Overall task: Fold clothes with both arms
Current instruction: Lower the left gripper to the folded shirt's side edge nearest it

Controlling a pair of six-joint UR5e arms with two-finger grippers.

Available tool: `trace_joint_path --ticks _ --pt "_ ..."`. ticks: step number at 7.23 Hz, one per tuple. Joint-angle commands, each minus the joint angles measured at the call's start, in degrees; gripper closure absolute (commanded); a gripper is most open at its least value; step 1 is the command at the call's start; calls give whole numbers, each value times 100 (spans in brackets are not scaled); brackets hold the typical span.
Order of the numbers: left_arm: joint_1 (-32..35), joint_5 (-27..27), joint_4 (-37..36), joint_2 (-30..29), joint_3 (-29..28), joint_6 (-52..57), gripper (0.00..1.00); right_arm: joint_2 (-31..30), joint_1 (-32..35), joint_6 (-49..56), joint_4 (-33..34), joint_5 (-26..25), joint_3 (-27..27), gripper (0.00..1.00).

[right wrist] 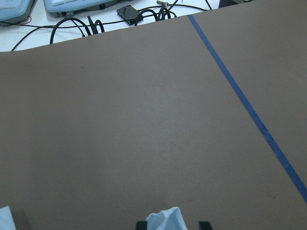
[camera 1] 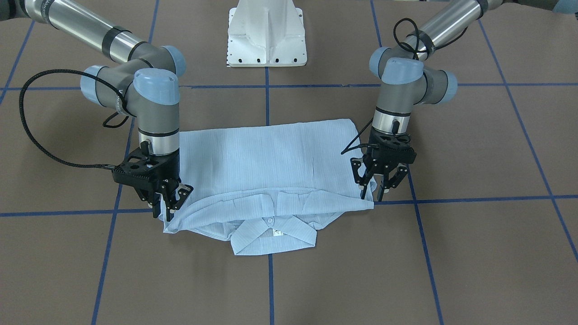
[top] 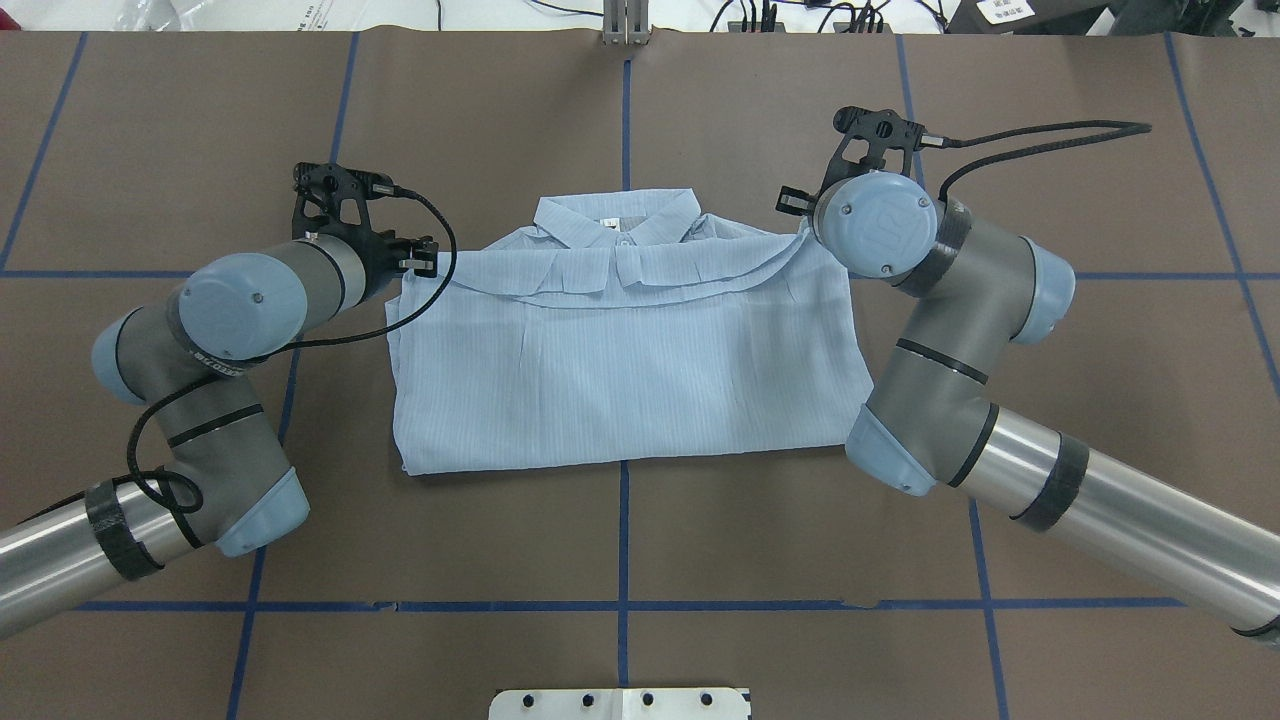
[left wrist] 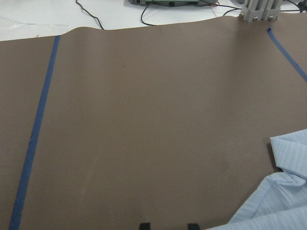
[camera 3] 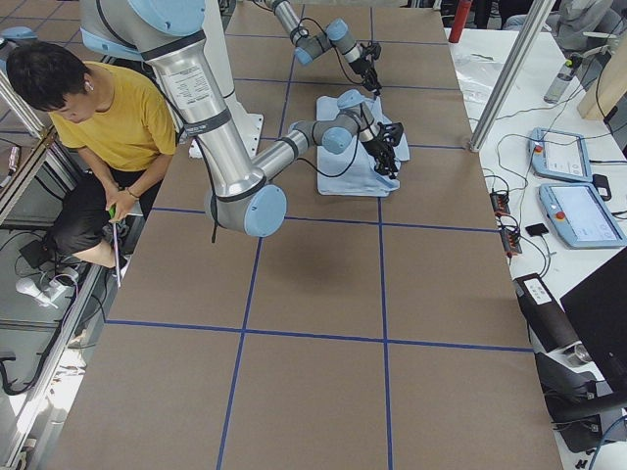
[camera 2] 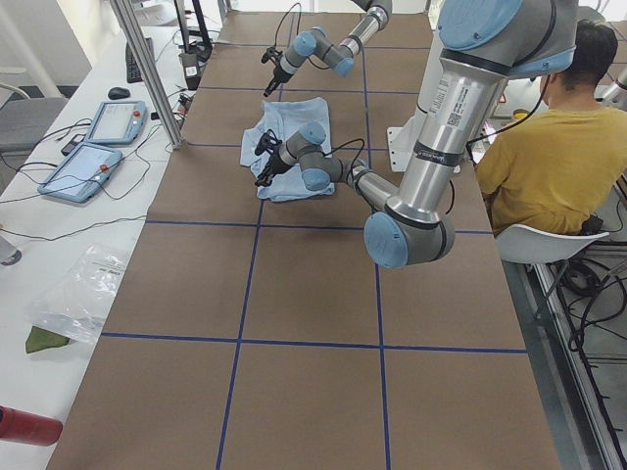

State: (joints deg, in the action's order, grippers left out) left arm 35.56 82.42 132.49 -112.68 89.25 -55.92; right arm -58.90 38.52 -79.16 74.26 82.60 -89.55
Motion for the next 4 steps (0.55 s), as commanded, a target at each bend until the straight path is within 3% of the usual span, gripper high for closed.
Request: trace_joint_path --ticks 1,4 --pt "-14 643 145 489 581 38 0 -78 138 190 -8 406 -185 0" --pt "-863 565 171 1395 1426 -857 0 -78 129 190 -8 388 -212 0"
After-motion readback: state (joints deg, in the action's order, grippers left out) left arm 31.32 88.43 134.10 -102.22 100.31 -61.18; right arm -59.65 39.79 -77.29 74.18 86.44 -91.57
